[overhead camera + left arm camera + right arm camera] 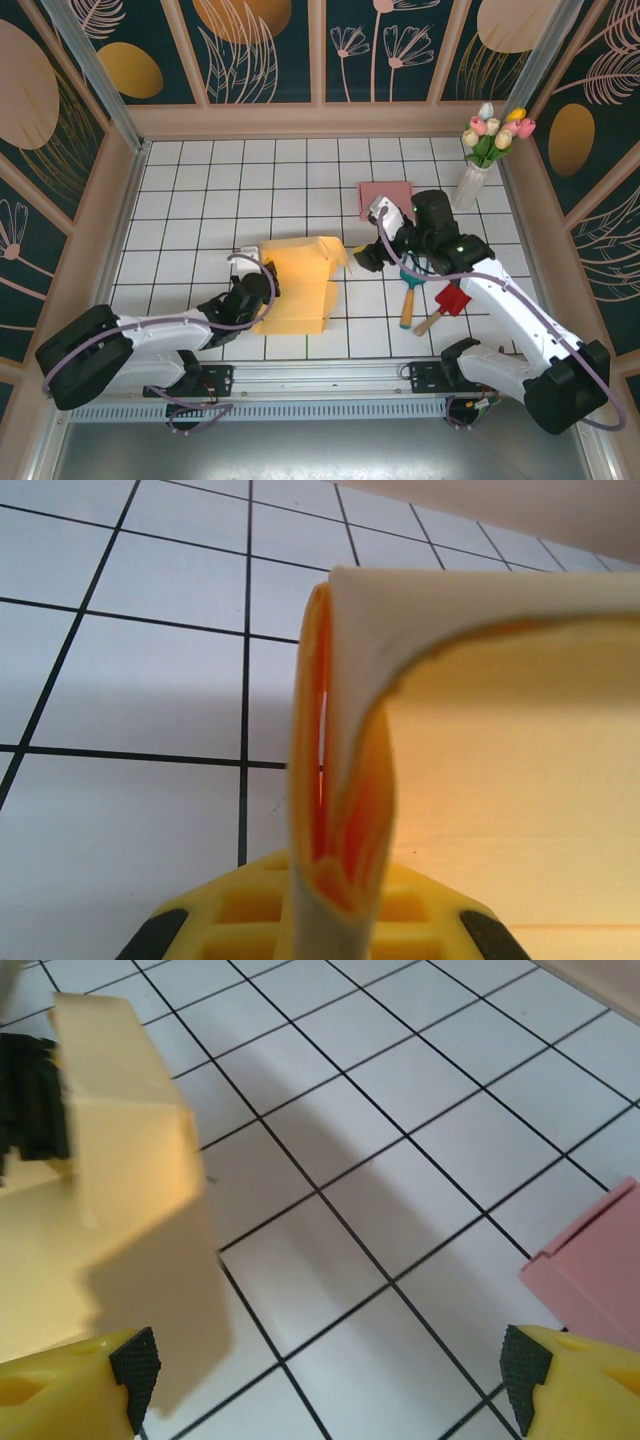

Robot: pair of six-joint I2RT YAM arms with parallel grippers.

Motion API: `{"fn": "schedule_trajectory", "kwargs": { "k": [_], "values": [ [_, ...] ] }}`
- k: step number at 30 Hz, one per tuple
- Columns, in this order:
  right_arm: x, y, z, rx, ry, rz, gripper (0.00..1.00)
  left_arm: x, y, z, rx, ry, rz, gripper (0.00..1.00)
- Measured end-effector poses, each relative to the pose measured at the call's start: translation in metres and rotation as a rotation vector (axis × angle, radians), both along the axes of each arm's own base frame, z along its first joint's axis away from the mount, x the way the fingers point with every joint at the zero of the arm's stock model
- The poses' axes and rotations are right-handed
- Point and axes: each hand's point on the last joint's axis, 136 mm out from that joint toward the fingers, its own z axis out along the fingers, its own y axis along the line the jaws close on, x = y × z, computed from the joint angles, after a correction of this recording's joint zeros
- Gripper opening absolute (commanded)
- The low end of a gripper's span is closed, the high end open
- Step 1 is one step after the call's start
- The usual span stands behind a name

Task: Fold the paper box

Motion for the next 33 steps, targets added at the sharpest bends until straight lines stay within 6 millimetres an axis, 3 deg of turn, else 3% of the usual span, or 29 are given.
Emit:
{"fn": "schedule_trajectory", "kwargs": {
  "k": [6, 10, 21, 33],
  "values": [
    [-0.004, 0.008, -0.017, -0.017, 0.045, 0.093, 0.8, -0.009, 0.001, 0.012, -0.033, -0.039, -0.052, 0.06],
    [-0.012, 0.017, -0.014, 0.019, 0.059, 0.163, 0.77, -0.009, 0.002, 0.019, -0.048, -0.06, -0.051, 0.06],
    [-0.05, 0.039, -0.005, 0.081, 0.039, 0.339, 0.73, -0.008, 0.007, 0.009, -0.012, -0.038, -0.029, 0.06],
    [-0.062, 0.056, -0.005, 0.096, 0.034, 0.397, 0.7, -0.009, 0.006, 0.009, -0.016, -0.036, -0.031, 0.06]
  ]
}}
